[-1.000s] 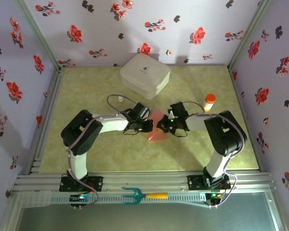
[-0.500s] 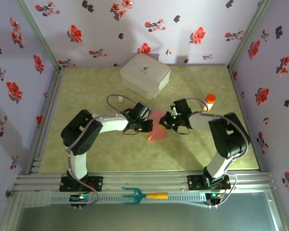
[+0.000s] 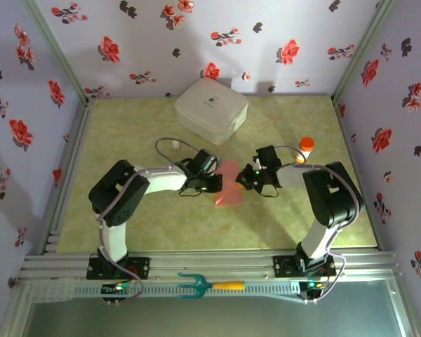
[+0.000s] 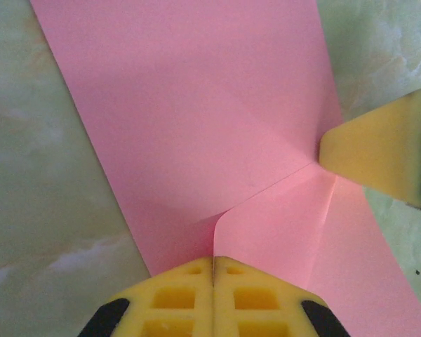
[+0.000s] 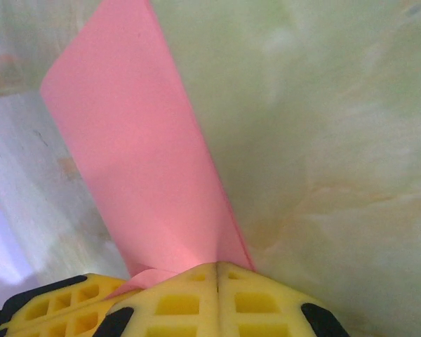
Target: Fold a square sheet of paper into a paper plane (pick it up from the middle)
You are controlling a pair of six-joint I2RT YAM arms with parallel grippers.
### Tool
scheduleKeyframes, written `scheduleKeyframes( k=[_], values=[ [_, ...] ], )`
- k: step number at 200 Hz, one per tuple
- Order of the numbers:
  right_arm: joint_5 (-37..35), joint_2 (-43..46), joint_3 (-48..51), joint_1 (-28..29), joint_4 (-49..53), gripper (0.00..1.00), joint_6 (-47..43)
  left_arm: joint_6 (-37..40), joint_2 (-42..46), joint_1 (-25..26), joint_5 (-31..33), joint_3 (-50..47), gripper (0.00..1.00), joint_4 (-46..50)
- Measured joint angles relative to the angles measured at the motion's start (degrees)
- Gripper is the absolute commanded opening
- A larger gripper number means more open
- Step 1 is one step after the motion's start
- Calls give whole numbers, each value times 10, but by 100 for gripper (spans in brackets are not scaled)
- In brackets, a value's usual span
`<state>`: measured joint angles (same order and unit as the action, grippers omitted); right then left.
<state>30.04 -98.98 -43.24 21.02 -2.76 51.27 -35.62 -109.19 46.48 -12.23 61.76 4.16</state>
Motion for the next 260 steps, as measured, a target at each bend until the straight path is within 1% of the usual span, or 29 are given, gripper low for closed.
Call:
scheduleKeyframes(
  k=[15, 54, 75, 100, 129, 145, 170, 192, 260],
  values=[
    [2, 1, 7, -9, -12, 1, 0, 0, 0, 0, 0, 0, 0, 0],
    [19, 5, 43, -21, -82, 3, 20, 0, -1, 0, 0, 0, 0, -3],
    [10, 23, 44, -30, -72, 3, 22, 0, -1, 0, 0, 0, 0, -2],
    [8, 67, 36, -32, -42, 3, 16, 0, -1, 0, 0, 0, 0, -2],
    [14, 73, 16, -9, -38, 1, 15, 0, -1, 0, 0, 0, 0, -2],
    [18, 57, 12, 19, -38, 0, 15, 0, -1, 0, 0, 0, 0, -2],
    [22, 29, 12, 46, -38, 0, 20, 0, -1, 0, 0, 0, 0, -2],
    [23, 16, 12, 48, -38, 0, 24, 0, -1, 0, 0, 0, 0, -2],
    [32, 16, 14, 48, -42, 0, 26, 0, -1, 0, 0, 0, 0, -2]
  ],
)
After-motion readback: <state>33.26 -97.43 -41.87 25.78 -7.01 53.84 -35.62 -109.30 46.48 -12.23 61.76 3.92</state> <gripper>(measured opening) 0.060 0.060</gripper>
